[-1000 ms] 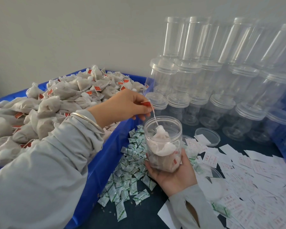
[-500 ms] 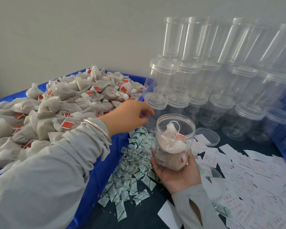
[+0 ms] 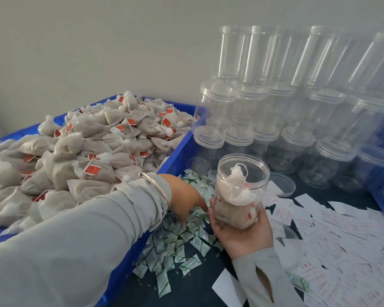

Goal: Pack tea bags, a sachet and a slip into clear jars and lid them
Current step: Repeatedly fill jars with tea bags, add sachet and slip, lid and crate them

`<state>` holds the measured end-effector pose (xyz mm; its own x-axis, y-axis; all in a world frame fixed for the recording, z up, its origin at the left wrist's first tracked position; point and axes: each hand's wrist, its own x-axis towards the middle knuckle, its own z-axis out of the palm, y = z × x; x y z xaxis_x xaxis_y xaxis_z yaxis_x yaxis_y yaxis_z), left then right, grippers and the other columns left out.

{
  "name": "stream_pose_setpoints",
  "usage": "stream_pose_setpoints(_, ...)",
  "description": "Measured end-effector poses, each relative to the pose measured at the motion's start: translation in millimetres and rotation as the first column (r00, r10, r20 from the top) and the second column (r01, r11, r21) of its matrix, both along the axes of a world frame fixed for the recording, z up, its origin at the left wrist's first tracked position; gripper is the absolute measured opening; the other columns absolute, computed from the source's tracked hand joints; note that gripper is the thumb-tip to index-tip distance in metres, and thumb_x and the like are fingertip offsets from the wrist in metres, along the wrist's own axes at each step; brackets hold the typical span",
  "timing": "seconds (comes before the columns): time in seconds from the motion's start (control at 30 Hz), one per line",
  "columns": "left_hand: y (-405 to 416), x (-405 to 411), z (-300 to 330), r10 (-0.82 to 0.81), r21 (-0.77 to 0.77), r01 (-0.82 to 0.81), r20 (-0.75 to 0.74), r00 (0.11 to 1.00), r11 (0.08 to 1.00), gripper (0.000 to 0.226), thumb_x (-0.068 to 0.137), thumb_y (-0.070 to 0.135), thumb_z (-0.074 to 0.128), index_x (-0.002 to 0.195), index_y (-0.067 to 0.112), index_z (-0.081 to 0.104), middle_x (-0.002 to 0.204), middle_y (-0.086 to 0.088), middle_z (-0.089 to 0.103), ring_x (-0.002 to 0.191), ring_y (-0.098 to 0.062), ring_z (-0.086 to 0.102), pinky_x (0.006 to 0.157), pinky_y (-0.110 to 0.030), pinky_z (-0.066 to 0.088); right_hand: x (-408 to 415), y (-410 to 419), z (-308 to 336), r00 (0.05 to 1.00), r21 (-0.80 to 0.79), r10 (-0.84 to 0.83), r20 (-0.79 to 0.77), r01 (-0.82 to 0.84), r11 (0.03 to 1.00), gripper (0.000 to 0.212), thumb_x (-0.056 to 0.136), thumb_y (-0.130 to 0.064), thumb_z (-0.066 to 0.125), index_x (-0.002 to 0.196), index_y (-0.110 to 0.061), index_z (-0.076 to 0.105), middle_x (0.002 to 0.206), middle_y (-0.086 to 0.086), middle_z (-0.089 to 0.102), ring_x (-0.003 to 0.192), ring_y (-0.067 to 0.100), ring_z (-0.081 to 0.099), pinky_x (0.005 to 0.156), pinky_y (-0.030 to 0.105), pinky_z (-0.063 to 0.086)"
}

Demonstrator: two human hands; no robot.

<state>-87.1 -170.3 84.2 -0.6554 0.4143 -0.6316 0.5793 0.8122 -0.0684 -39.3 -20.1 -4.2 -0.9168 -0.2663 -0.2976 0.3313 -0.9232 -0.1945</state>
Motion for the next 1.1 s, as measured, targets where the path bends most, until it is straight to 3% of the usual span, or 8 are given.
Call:
stream_pose_setpoints(0.27,4.1,-2.3,-3.8,0.03,0.093,-0.025,-0.051,0.998,0.995,0.041,0.085,0.016,0.066,0.125,0.024,0.061,0.092,0.007,0.053,0.074,-0.009,0.049,0.061,-0.017,0.038,-0.4,-1.2,-1.9,0.999,0.038,-0.007,0.043,0.005,0.999,0.055,0.082,-0.057,0.048,0.109,-0.013,0.065,0.102,0.023,0.069,0.097,0.041,0.061,0.074,0.05,0.054)
stream_pose_setpoints(0.43,-0.6,-7.1,0.1,0.142,0.32,-0.087,-0.152,0.978,0.943,0.048,0.082,0.016,0.071,0.128,0.018,0.058,0.124,0.0,0.058,0.089,-0.01,0.058,0.066,-0.008,0.04,-0.3,-0.9,-1.4,0.999,0.061,-0.026,0.046,0.023,0.998,0.053,0.083,-0.057,0.047,0.108,-0.014,0.065,0.1,0.022,0.07,0.099,0.041,0.059,0.078,0.047,0.051)
stream_pose_setpoints(0.5,-3.9,-8.5,5.1,0.171,0.387,-0.091,-0.179,0.969,0.917,0.036,0.085,0.01,0.065,0.12,0.015,0.064,0.117,0.0,0.064,0.073,-0.004,0.053,0.053,-0.003,0.036,-0.8,-0.9,-1.9,0.998,0.059,-0.034,0.046,0.031,0.998,0.052,0.082,-0.057,0.048,0.106,-0.015,0.065,0.098,0.022,0.07,0.101,0.041,0.058,0.075,0.048,0.052)
stream_pose_setpoints(0.63,-6.1,-7.1,18.1,0.205,0.505,-0.006,-0.34,0.918,0.863,0.022,0.087,0.005,0.054,0.086,0.022,0.069,0.082,0.013,0.059,0.078,-0.006,0.048,0.065,-0.011,0.034,-3.4,-1.4,-4.3,0.998,0.063,-0.034,0.049,0.031,0.998,0.052,0.082,-0.057,0.049,0.106,-0.015,0.066,0.101,0.022,0.07,0.104,0.04,0.058,0.076,0.05,0.053)
stream_pose_setpoints(0.7,-5.8,-7.1,25.9,0.302,0.611,0.023,-0.423,0.855,0.792,0.027,0.089,0.003,0.049,0.083,0.027,0.061,0.077,0.014,0.047,0.078,-0.009,0.045,0.064,-0.013,0.033,-3.1,-1.3,-5.2,0.999,0.059,-0.026,0.042,0.023,0.998,0.052,0.08,-0.057,0.05,0.105,-0.014,0.067,0.101,0.022,0.07,0.103,0.04,0.059,0.077,0.05,0.053)
stream_pose_setpoints(0.77,-6.2,-7.7,34.4,0.458,0.75,0.024,-0.428,0.779,0.66,0.03,0.091,0.003,0.048,0.108,0.022,0.063,0.085,0.009,0.051,0.076,-0.008,0.048,0.068,-0.013,0.036,-2.5,-1.9,-5.0,1.0,0.06,-0.008,0.026,0.006,0.998,0.054,0.075,-0.055,0.055,0.107,-0.013,0.066,0.103,0.023,0.069,0.099,0.041,0.061,0.076,0.05,0.053)
stream_pose_setpoints(0.93,-8.0,6.4,51.5,0.497,0.998,-0.043,0.061,0.866,-0.047,0.03,0.083,0.003,0.067,0.095,0.03,0.063,0.074,0.013,0.058,0.065,0.005,0.057,0.072,-0.015,0.052,-2.7,-3.4,-5.5,1.0,0.072,0.01,0.028,-0.012,0.997,0.056,0.076,-0.056,0.053,0.11,-0.013,0.064,0.103,0.023,0.069,0.089,0.04,0.065,0.08,0.049,0.052)
stream_pose_setpoints(1.1,3.0,15.1,46.6,0.397,0.999,-0.039,0.038,0.917,-0.007,0.028,0.08,0.007,0.073,0.088,0.032,0.064,0.078,0.016,0.065,0.074,0.004,0.064,0.079,-0.015,0.053,-0.9,-5.1,-5.6,1.0,0.065,0.025,0.014,-0.026,0.998,0.056,0.082,-0.057,0.048,0.112,-0.013,0.064,0.104,0.023,0.069,0.086,0.039,0.066,0.078,0.05,0.052)
